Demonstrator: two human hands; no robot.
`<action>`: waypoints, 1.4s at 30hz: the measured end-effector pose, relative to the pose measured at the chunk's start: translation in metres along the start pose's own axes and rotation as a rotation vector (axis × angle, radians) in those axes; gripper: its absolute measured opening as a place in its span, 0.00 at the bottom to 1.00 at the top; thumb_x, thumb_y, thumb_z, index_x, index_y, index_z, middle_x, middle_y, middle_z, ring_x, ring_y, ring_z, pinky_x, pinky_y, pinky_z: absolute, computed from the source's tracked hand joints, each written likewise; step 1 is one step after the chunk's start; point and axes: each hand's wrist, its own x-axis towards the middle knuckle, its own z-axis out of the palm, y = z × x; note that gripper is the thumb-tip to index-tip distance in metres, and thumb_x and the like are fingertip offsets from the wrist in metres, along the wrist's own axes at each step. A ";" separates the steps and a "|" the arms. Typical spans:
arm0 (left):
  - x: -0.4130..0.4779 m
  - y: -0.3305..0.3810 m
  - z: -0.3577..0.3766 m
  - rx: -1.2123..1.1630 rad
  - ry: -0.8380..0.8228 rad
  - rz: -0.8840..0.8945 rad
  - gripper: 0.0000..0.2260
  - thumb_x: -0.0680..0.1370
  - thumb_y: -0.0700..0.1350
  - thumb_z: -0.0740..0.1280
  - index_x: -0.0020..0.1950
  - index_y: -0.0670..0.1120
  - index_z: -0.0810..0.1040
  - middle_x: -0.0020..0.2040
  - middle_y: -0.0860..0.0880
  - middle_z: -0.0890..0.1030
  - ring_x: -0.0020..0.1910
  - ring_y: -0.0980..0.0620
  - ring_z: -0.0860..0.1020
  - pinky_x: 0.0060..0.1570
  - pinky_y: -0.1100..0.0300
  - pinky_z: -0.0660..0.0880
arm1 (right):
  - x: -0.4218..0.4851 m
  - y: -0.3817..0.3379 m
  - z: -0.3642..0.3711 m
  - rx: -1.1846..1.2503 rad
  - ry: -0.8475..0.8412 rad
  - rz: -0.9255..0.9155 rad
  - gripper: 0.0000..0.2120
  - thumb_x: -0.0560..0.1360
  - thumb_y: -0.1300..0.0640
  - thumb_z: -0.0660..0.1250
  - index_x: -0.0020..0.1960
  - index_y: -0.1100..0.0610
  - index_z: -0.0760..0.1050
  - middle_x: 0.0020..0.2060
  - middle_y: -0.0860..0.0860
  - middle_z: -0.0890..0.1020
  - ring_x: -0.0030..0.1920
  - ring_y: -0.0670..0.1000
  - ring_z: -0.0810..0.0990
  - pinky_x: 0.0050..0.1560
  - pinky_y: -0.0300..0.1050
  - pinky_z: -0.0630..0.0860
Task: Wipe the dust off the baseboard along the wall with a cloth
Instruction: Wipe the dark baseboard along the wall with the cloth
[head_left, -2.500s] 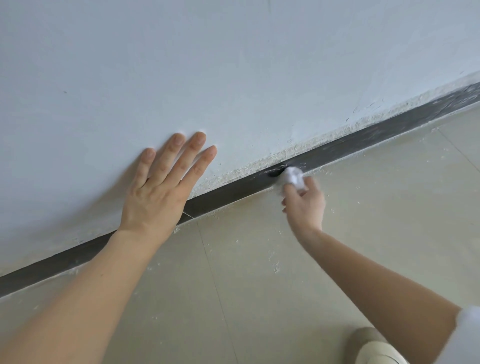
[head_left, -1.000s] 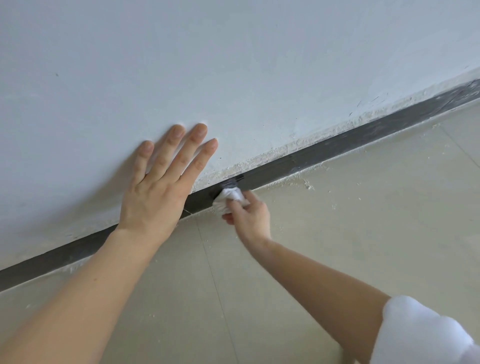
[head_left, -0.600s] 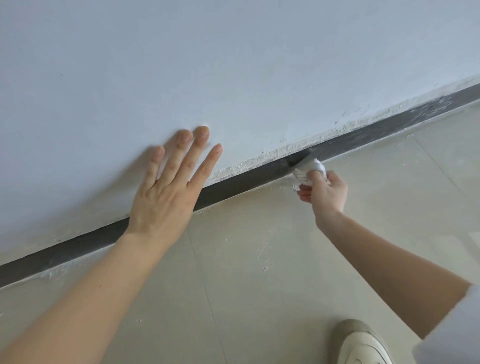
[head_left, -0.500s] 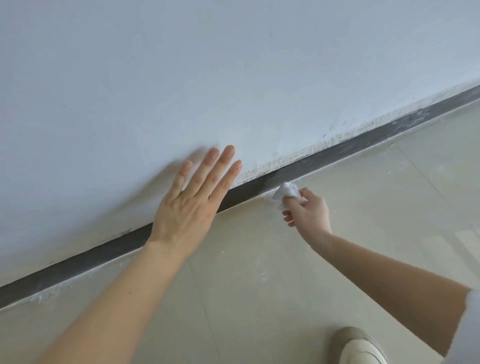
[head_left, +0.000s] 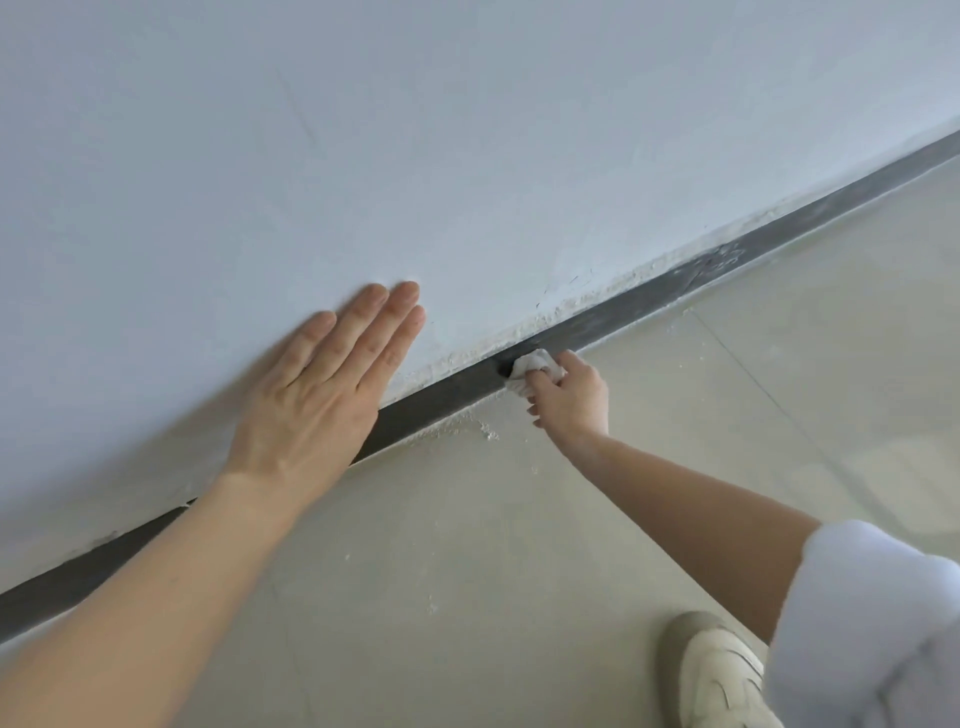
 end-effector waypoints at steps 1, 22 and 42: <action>0.001 0.001 0.000 0.005 -0.001 -0.007 0.31 0.76 0.38 0.56 0.79 0.45 0.54 0.79 0.48 0.51 0.78 0.48 0.43 0.75 0.53 0.40 | 0.009 0.001 -0.009 0.015 0.027 0.015 0.07 0.70 0.54 0.63 0.38 0.58 0.72 0.36 0.59 0.82 0.34 0.57 0.82 0.35 0.56 0.82; 0.040 0.037 -0.002 -0.036 -0.056 -0.021 0.31 0.76 0.43 0.56 0.79 0.46 0.52 0.79 0.48 0.46 0.78 0.51 0.42 0.74 0.52 0.43 | -0.013 -0.007 -0.006 -0.072 -0.129 -0.274 0.17 0.77 0.46 0.62 0.33 0.51 0.64 0.27 0.47 0.74 0.29 0.47 0.73 0.31 0.44 0.68; 0.037 0.038 -0.001 -0.010 -0.064 -0.018 0.32 0.75 0.43 0.56 0.79 0.45 0.52 0.79 0.48 0.48 0.78 0.50 0.43 0.74 0.51 0.42 | -0.010 -0.003 -0.009 -0.163 -0.133 -0.288 0.12 0.78 0.47 0.59 0.39 0.52 0.66 0.29 0.48 0.76 0.33 0.51 0.76 0.36 0.47 0.73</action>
